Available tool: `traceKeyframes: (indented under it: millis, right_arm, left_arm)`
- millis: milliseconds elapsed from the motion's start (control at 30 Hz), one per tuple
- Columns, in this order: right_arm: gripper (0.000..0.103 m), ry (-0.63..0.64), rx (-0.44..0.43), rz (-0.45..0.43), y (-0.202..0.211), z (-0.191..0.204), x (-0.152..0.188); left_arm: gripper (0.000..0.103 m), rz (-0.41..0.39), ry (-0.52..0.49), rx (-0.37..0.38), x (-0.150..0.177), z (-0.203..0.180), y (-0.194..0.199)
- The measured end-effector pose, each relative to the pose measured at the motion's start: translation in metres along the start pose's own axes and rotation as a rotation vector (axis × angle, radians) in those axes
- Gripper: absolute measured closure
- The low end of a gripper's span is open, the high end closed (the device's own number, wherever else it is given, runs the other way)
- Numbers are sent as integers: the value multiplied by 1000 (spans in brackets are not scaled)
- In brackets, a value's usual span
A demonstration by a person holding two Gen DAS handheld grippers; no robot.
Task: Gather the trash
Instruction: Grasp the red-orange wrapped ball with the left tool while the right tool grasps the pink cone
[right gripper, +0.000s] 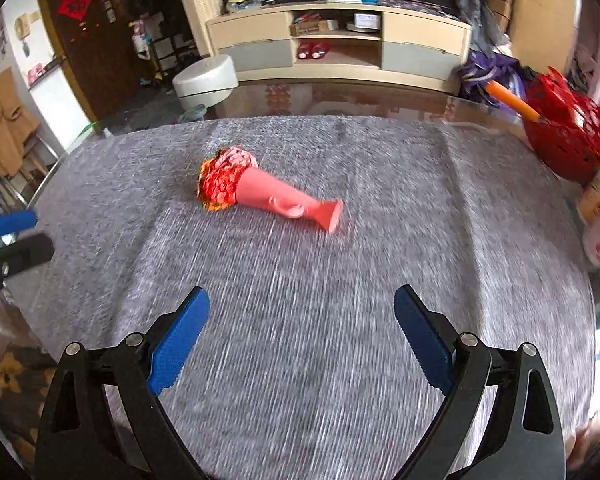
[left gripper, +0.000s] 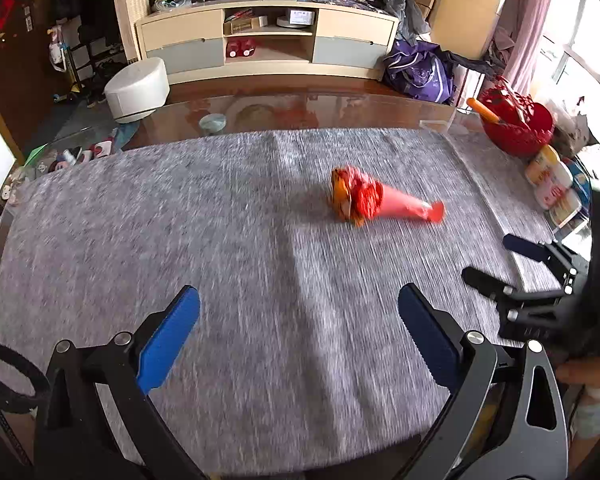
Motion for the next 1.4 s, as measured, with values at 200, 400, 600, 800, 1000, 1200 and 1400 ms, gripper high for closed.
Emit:
traceKeyframes:
  millis: [200,400,600,800,1000,1200,1400]
  right_arm:
    - [11,48,1,11,-33,-1,-23]
    - [13,103,-24,24,-59,10,-43]
    - [48,153,-71,79,-80,18,-46]
    - [73,170,-99,111,-67,9,-35]
    - [75,91,-90,106,-54,-18,-27]
    - [75,13,-87,84,-46,-38,-31]
    - [75,10,-88,56,-21,-25,-25]
  left_arm:
    - [9,22,7,15,-30,1,-37]
    - [9,46,-4,17,-52,2,-62]
    - [9,67,6,6,-70,8,-87]
    - [9,75,-3,13,-78,6,-103]
    - [22,106,-25,36,-77,-5,-130]
    - [58,122,-36,90,-74,-14,-144]
    - [62,80,-63,89,-70,-21,-114]
Point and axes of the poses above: each gripper's, at about its wrist camera, not at the fingertips, and y roughly against the way its jaws point, z to its left, x to its underside, the point moved 3 cm from there along -y, roughly the way its jaws point, and after that the axes turned 8 degrees about -y, right-handed, at the moved point
